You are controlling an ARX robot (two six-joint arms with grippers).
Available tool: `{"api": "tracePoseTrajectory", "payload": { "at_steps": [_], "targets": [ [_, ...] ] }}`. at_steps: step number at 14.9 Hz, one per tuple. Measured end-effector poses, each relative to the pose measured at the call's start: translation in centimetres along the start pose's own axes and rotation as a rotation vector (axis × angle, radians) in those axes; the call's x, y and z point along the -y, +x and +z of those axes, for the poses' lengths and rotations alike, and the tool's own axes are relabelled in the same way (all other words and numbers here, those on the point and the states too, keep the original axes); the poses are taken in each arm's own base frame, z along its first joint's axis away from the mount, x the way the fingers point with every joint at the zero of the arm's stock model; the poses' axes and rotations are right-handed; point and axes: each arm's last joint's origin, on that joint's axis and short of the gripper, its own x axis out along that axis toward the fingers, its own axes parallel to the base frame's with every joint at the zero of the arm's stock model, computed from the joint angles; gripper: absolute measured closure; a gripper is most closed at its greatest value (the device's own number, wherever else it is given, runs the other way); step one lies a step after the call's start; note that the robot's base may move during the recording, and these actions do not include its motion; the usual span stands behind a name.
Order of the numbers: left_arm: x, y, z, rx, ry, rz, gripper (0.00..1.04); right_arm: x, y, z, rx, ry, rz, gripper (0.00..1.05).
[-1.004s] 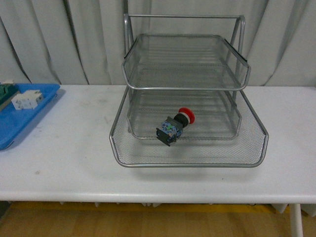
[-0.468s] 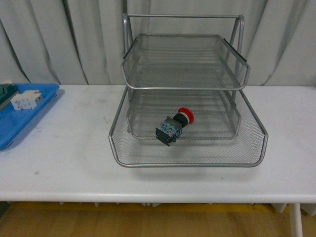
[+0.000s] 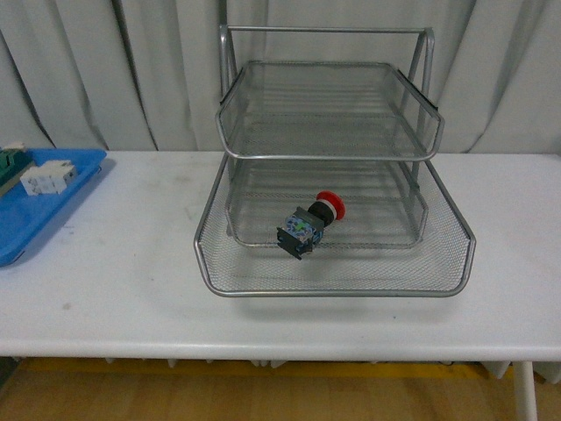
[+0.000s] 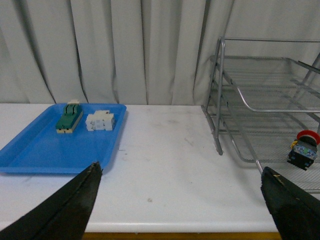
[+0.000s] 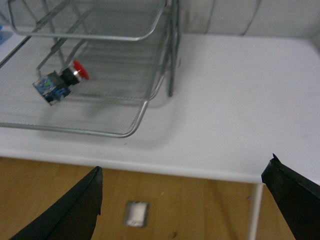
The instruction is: Place button on rack with both arms
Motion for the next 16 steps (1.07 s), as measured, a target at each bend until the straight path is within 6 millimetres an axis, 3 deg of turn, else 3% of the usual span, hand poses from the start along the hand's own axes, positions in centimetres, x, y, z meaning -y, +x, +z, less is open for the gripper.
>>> {"api": "tracePoseTrajectory", "payload": {
  "at_steps": [1,2,4,9,12,16],
  "targets": [
    [0.0,0.0,0.0,0.000,0.001,0.000,0.06,-0.4,1.9,0.1,-0.084,0.045,0.040,0.06],
    [0.0,0.0,0.0,0.000,0.000,0.000,0.07,-0.9,3.7,-0.3,-0.183,0.097,0.083,0.15],
    [0.0,0.0,0.0,0.000,0.000,0.000,0.07,-2.5,6.7,-0.9,-0.296,0.156,0.155,0.37],
    [0.0,0.0,0.0,0.000,0.000,0.000,0.07,-9.1,14.4,-2.8,-0.545,0.206,0.282,1.03],
    [0.0,0.0,0.0,0.000,0.000,0.000,0.07,-11.6,18.5,-2.5,-0.572,0.196,0.277,1.03],
    [0.0,0.0,0.0,0.000,0.000,0.000,0.07,-12.5,22.1,-1.3,-0.551,0.167,0.237,1.03]
  ]
}}
